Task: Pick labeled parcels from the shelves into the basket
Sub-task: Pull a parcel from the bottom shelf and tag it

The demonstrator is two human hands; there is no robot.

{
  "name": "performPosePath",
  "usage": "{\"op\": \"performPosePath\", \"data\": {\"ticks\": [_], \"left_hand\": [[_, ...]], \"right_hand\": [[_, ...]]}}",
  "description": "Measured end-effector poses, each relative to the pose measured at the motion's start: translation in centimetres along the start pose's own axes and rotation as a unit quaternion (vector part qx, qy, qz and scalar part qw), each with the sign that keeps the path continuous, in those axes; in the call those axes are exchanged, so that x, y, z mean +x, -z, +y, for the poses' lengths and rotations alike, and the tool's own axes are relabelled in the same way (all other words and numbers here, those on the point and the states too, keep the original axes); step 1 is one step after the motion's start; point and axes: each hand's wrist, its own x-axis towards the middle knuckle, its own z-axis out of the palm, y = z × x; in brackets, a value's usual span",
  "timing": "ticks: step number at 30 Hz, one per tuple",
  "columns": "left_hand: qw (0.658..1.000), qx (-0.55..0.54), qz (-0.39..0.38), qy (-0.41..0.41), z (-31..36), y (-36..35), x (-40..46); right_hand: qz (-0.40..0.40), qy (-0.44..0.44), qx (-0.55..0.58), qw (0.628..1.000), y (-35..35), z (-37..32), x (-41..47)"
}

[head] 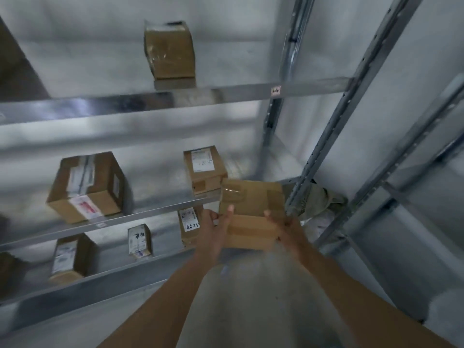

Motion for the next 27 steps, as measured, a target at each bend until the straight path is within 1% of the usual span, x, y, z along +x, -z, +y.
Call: {"op": "performPosePath", "data": {"ticks": [5,9,11,14,16,20,27], "left_hand": [[0.998,0.021,-0.013,-0.058,6.1,3.0,-5.8],[0.992,0.027,-0.067,-0.101,9.2,6.0,-11.0],[0.989,0.030,-0.079,-0.121,10.5,7.2,-13.6],[0.984,0.029,-0.089,-0.150,12.4,8.3,-17.1],[0.984,0.008,-0.081,-0.156,13.6,8.7,-19.2],[0.984,-0.025,-0.035,-0.174,15.9,9.3,-23.0],[0.982,-0.021,0.031,-0.184,18.9,10.7,-27.4]], "right_hand": [[-0.039,-0.002,-0.045,0.998,1.8,-6.4,-6.5],[-0.084,0.051,-0.088,0.991,3.6,-10.1,-10.4],[-0.112,0.075,-0.118,0.984,3.9,-11.7,-12.6],[-0.106,0.107,-0.143,0.978,3.8,-13.8,-15.8],[-0.097,0.112,-0.133,0.980,3.7,-15.0,-17.5],[-0.088,0.120,-0.096,0.984,3.5,-16.8,-20.5],[-0.069,0.142,-0.098,0.983,2.4,-19.6,-25.1]]}}
